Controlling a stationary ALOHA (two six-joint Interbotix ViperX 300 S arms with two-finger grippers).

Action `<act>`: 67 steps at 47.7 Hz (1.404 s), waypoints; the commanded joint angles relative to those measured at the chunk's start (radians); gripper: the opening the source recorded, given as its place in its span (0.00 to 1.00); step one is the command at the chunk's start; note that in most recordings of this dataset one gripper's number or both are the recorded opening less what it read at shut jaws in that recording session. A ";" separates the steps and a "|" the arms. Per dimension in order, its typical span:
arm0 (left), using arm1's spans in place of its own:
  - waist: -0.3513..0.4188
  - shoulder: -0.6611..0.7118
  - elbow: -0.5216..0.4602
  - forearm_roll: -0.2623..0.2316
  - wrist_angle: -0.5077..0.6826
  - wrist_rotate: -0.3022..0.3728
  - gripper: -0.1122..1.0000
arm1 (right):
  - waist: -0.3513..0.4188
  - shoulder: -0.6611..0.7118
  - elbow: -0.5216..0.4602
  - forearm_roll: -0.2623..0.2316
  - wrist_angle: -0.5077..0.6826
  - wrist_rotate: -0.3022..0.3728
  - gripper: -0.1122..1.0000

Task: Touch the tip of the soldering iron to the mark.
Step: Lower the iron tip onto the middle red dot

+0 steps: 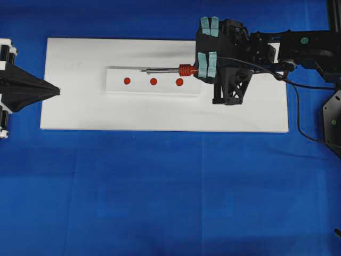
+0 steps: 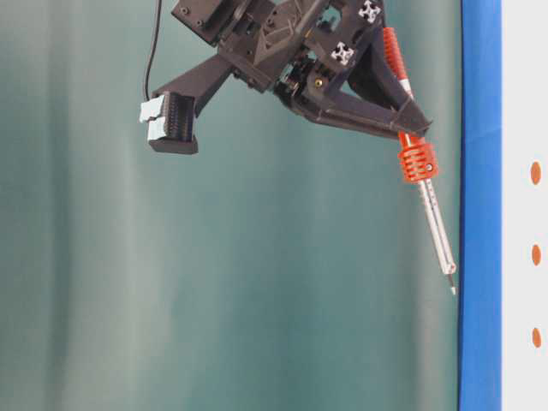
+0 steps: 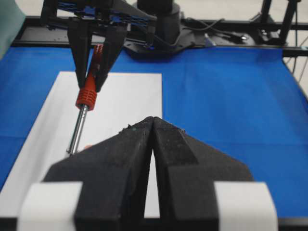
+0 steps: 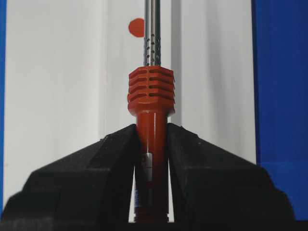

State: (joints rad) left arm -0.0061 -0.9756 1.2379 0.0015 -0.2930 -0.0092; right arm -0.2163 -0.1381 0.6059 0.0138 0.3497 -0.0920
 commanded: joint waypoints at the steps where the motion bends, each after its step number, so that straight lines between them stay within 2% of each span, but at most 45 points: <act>1: 0.002 0.008 -0.008 0.000 -0.006 0.000 0.10 | -0.003 -0.028 -0.026 -0.003 -0.012 -0.002 0.16; 40: 0.000 0.005 -0.008 0.000 -0.006 0.000 0.10 | -0.003 -0.014 -0.029 -0.003 -0.012 0.000 0.16; 67: 0.002 0.006 -0.006 0.000 -0.006 0.002 0.10 | 0.005 0.146 -0.086 -0.002 -0.061 0.000 0.16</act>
State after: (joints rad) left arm -0.0061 -0.9756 1.2395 0.0000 -0.2945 -0.0092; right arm -0.2163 0.0077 0.5492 0.0123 0.3099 -0.0920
